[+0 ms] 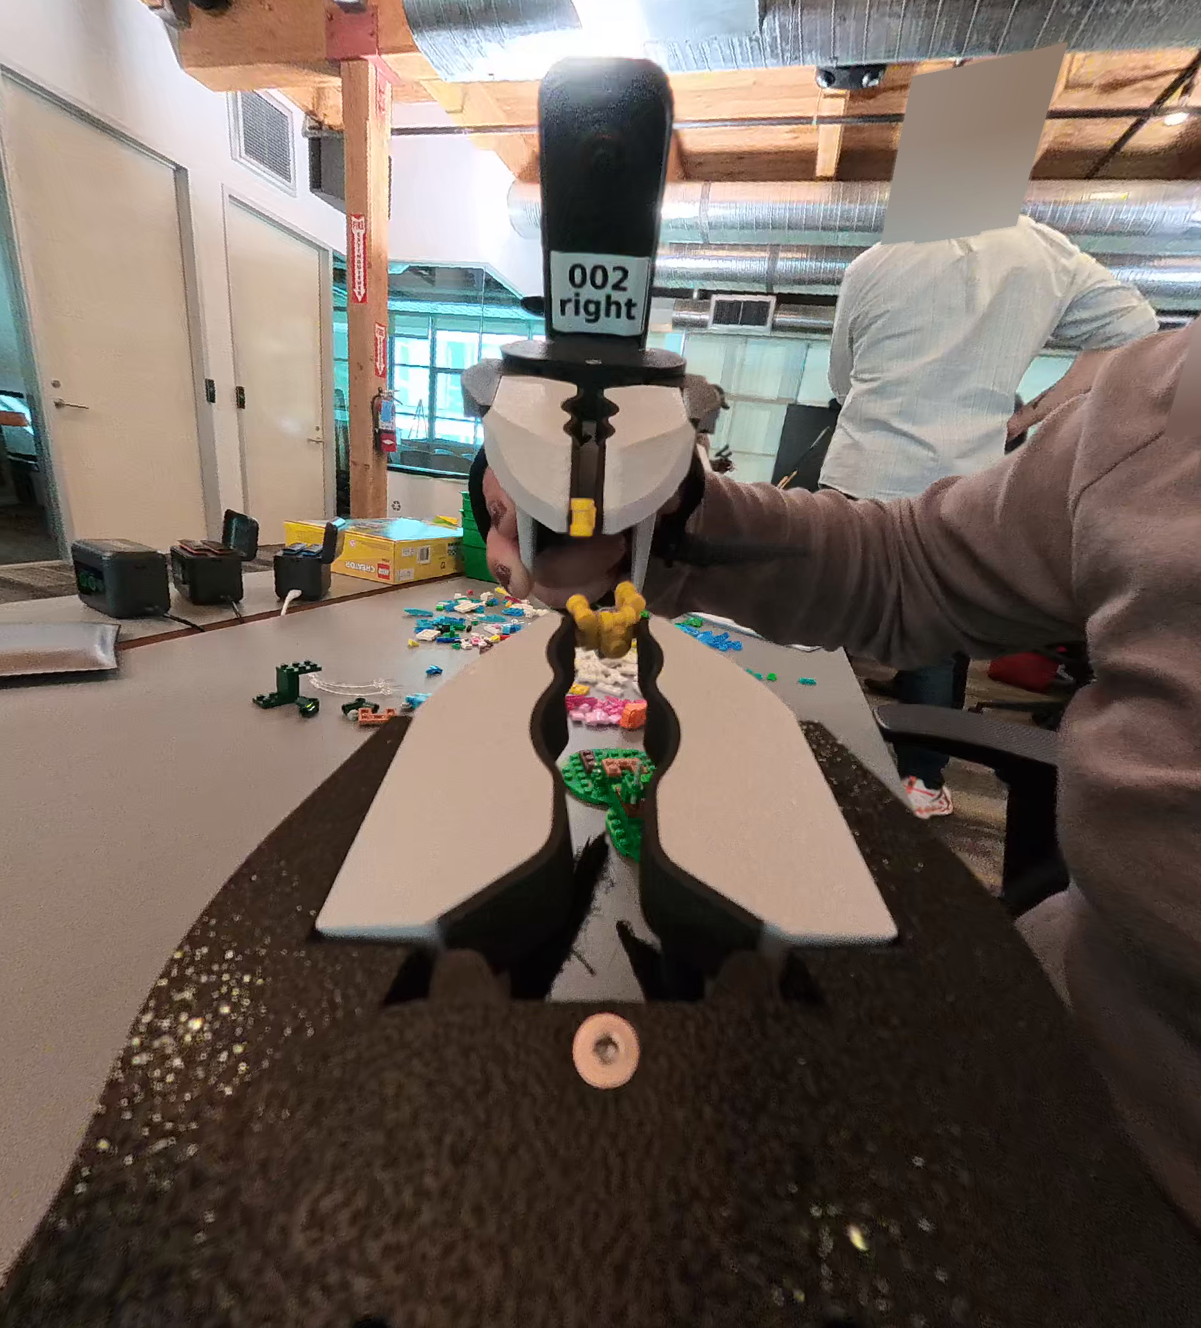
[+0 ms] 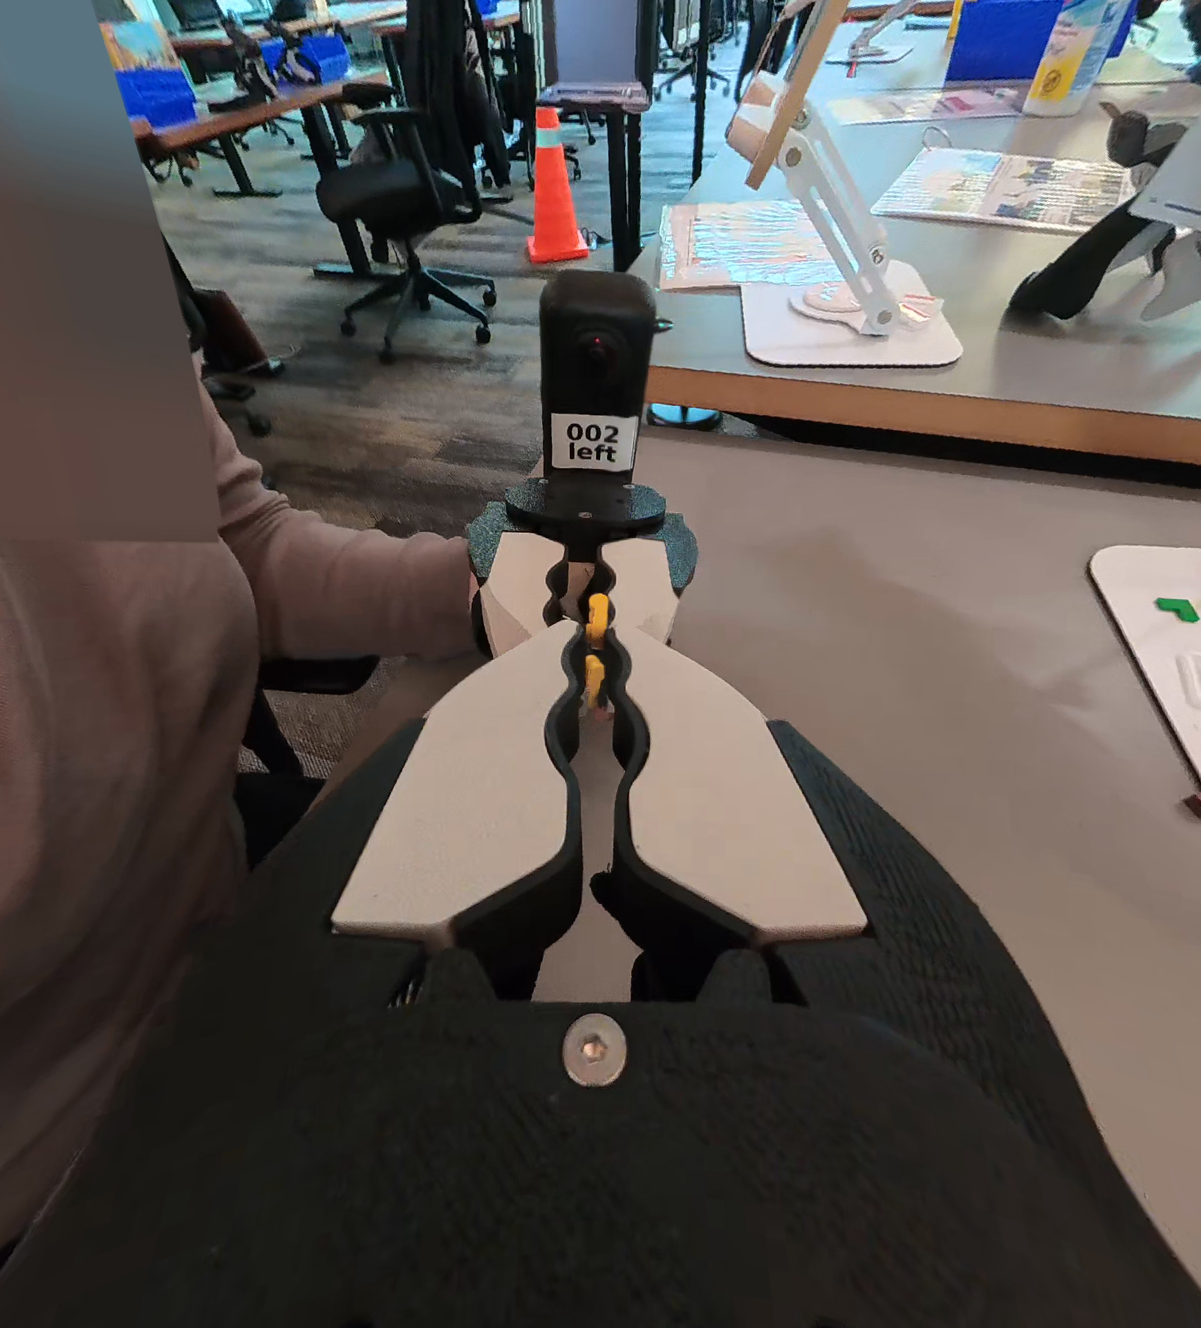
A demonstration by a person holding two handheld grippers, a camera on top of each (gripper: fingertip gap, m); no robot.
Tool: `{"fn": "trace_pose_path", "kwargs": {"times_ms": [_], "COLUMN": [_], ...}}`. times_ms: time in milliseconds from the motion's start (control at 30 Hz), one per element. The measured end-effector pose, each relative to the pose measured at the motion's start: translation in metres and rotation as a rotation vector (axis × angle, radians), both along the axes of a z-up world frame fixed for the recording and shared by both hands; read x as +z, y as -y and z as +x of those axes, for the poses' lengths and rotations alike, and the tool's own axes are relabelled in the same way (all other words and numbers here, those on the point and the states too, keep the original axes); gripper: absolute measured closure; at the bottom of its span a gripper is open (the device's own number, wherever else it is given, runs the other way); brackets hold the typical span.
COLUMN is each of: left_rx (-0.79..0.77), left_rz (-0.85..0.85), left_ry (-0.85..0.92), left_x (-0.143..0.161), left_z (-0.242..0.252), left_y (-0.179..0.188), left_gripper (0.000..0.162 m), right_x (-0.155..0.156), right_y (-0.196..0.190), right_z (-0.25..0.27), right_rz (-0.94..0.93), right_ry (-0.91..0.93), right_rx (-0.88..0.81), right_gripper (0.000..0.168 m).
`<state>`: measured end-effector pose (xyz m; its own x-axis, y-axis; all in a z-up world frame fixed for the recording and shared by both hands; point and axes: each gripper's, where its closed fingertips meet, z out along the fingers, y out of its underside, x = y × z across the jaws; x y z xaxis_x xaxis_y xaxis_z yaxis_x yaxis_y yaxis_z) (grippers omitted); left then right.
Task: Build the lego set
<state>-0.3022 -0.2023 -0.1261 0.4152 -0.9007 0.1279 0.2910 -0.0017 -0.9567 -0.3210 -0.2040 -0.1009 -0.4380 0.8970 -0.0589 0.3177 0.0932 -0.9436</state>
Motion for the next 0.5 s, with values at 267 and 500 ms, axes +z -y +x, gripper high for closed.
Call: {"fn": "trace_pose_path", "kwargs": {"times_ms": [267,500], "left_rx": [-0.021,-0.097], "left_rz": [-0.012,0.074], "left_ry": [-0.028,0.238], "left_x": [-0.004,0.032], "left_z": [0.002,-0.024], "left_y": [0.001,0.021], "left_gripper": [0.146,0.146], "right_x": [-0.011,0.004], "right_y": [-0.002,0.006], "right_z": [0.012,0.008], "right_rz": [-0.101,-0.187], "right_ry": [0.046,-0.025], "right_rx": [-0.008,-0.047], "right_gripper": [0.166,0.166]}}
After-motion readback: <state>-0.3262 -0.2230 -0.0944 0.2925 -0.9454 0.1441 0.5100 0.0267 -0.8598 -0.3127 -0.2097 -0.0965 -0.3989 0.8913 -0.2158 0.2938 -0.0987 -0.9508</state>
